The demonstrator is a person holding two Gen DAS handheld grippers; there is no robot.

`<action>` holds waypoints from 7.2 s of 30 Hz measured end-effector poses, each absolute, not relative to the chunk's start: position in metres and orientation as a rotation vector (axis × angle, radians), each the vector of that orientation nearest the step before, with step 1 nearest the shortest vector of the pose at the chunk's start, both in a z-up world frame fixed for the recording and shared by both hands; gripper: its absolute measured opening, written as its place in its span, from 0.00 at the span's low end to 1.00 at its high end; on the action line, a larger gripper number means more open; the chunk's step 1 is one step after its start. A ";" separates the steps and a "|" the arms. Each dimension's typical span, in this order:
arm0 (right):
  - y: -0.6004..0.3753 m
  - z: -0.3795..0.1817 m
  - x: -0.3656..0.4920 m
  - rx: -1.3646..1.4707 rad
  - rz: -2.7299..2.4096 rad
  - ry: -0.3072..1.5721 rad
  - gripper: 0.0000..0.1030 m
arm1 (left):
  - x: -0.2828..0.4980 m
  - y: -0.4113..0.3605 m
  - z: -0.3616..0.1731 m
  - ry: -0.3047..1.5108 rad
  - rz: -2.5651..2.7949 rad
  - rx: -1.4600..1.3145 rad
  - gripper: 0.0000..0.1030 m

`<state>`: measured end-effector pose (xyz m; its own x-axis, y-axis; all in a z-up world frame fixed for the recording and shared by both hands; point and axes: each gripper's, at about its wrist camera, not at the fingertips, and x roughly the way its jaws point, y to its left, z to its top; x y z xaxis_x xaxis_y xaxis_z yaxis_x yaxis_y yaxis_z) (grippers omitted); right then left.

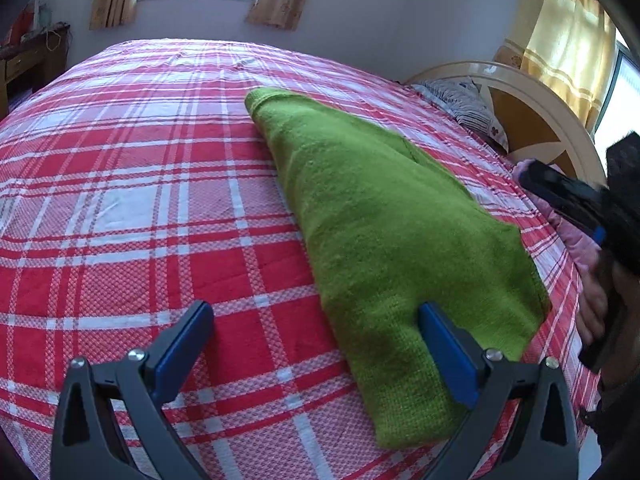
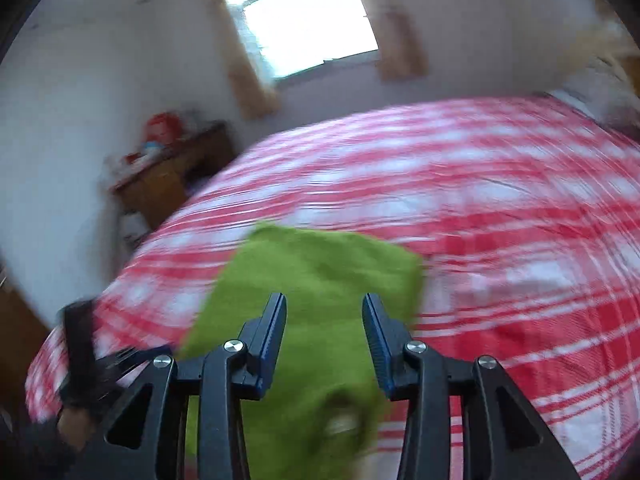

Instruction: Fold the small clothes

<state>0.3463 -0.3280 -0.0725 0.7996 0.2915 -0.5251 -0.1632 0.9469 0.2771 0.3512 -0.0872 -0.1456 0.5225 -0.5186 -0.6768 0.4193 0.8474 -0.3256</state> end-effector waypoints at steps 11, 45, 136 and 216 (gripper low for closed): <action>-0.324 -0.136 0.354 0.162 0.290 0.758 0.38 | 0.361 -0.113 -0.141 0.870 -0.491 -0.094 1.00; -0.417 -0.159 0.415 0.567 0.224 0.803 0.65 | 0.356 -0.111 -0.149 0.861 -0.494 -0.097 1.00; -0.192 -0.123 0.398 0.529 0.654 0.734 0.19 | 0.241 0.026 -0.079 0.708 -0.404 -0.107 0.32; -0.010 -0.125 0.344 0.270 0.912 0.733 0.54 | 0.230 0.184 -0.137 0.766 0.032 -0.125 0.91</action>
<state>0.3442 -0.0096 -0.1247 0.3937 0.7956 -0.4604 -0.6204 0.5996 0.5056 0.2302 0.1836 -0.1366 0.7208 -0.0166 -0.6930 -0.0746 0.9920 -0.1014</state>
